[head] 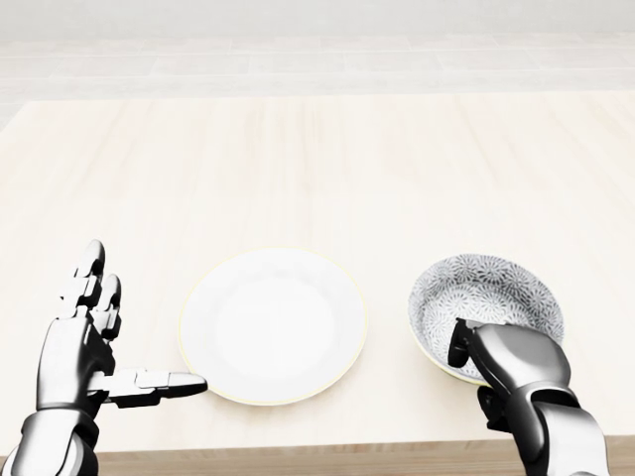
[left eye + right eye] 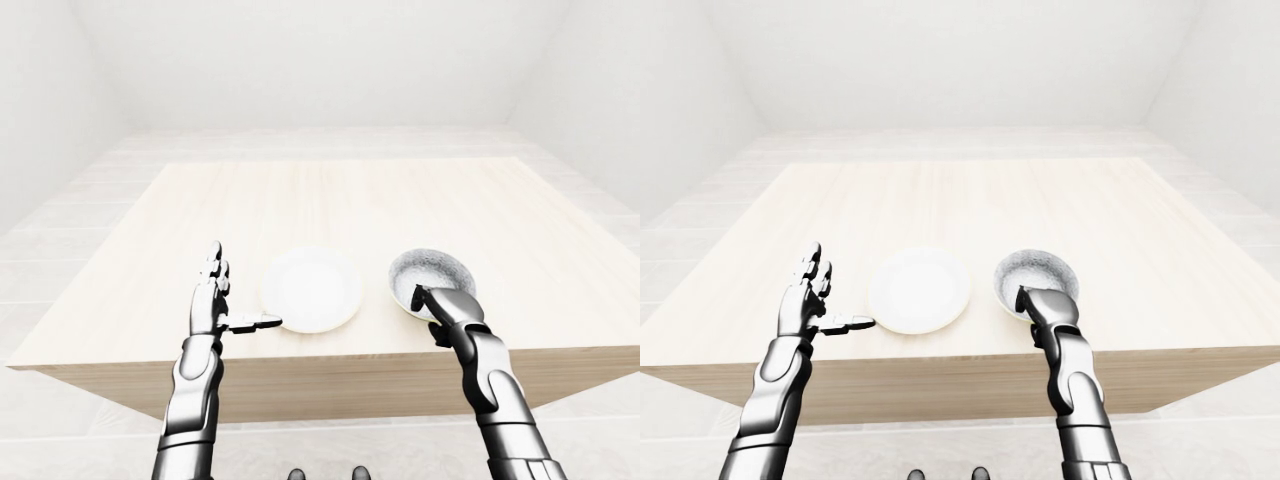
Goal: Put the bowl on the plate.
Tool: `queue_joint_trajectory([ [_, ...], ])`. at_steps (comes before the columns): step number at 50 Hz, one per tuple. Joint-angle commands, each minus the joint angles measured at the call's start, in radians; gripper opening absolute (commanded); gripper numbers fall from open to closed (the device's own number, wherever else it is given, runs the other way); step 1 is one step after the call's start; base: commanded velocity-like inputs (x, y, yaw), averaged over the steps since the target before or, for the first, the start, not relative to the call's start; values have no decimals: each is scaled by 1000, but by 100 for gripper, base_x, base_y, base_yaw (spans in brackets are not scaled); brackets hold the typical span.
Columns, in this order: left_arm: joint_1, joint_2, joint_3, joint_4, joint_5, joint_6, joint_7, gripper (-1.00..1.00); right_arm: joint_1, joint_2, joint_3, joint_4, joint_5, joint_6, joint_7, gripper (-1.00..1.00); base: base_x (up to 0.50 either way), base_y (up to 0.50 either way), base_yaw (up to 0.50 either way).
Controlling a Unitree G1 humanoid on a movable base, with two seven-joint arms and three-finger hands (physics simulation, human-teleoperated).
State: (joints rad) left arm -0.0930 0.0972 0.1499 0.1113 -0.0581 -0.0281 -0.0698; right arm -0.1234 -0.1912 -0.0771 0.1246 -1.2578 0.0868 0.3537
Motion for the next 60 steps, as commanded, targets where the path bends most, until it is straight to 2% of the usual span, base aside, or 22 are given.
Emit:
queue_joint_trajectory([
  [1, -6, 2, 2, 17, 1, -7, 1, 100, 21, 3, 0, -4, 19, 0, 38, -64, 0, 0, 0],
  [10, -7, 3, 4, 19, 0, -7, 2, 100, 24, 2, -4, -44, -1, 0, 68, -84, 0, 0, 0],
  [21, -10, 4, 4, 22, -2, -8, 4, 100, 29, -1, -14, -89, -26, 0, 101, -95, 0, 0, 0],
  [36, -13, 6, 5, 28, -3, -8, 6, 100, 31, 3, -25, -219, -121, 0, 213, -99, 0, 0, 0],
  [60, -22, 11, 9, 29, -1, -1, 18, 100, -60, 70, 15, -282, -217, 0, 232, -100, 0, 0, 0],
])
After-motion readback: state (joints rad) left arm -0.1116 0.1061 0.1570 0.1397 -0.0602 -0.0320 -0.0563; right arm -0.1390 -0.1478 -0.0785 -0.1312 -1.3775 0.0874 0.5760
